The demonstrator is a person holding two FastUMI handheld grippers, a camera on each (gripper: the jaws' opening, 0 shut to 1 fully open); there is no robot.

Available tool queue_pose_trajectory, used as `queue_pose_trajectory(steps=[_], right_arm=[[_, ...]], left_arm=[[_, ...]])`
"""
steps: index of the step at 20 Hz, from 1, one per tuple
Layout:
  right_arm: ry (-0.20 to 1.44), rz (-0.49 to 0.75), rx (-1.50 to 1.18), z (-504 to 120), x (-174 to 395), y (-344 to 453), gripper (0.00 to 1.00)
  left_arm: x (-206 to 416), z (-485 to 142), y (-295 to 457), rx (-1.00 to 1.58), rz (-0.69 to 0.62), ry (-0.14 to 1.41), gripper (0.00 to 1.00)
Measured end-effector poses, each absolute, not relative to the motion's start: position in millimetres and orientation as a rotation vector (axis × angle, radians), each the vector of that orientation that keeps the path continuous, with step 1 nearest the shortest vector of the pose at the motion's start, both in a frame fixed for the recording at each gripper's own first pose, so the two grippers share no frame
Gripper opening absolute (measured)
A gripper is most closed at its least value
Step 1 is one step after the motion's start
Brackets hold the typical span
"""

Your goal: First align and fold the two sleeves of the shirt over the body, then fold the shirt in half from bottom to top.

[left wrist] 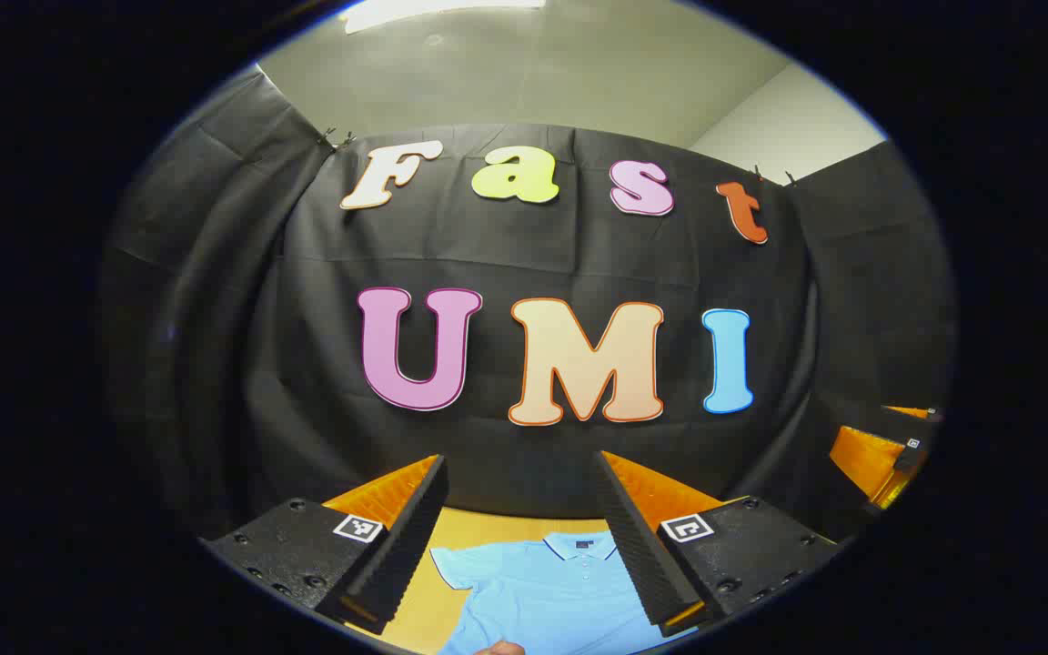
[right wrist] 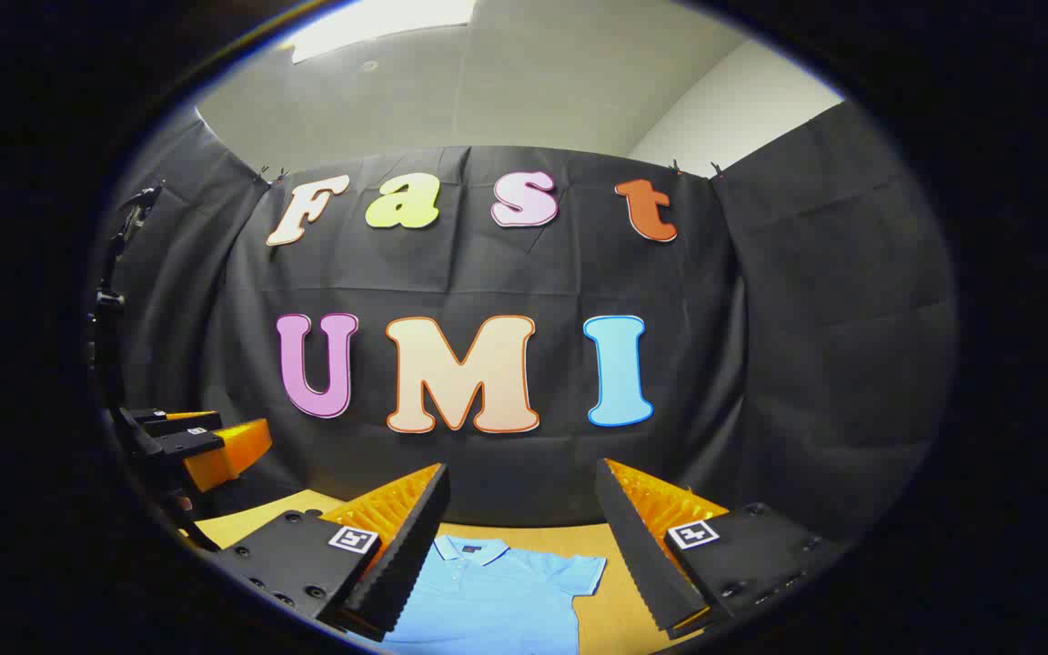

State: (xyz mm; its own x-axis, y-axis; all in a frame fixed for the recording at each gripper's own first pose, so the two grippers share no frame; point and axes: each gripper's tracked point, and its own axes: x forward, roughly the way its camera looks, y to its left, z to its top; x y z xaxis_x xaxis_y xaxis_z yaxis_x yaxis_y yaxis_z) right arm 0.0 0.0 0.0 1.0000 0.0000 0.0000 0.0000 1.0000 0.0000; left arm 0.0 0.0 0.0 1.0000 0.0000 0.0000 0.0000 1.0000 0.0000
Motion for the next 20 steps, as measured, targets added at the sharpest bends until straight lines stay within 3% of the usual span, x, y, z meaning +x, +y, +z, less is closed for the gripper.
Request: queue_pose_trajectory(steps=[20], right_arm=[[-0.007, 0.012, -0.019, 6.1, 7.0, -21.4, 0.99]], left_arm=[[-16.6, -2.1, -3.7, 0.016, 0.034, 0.003, 0.94]])
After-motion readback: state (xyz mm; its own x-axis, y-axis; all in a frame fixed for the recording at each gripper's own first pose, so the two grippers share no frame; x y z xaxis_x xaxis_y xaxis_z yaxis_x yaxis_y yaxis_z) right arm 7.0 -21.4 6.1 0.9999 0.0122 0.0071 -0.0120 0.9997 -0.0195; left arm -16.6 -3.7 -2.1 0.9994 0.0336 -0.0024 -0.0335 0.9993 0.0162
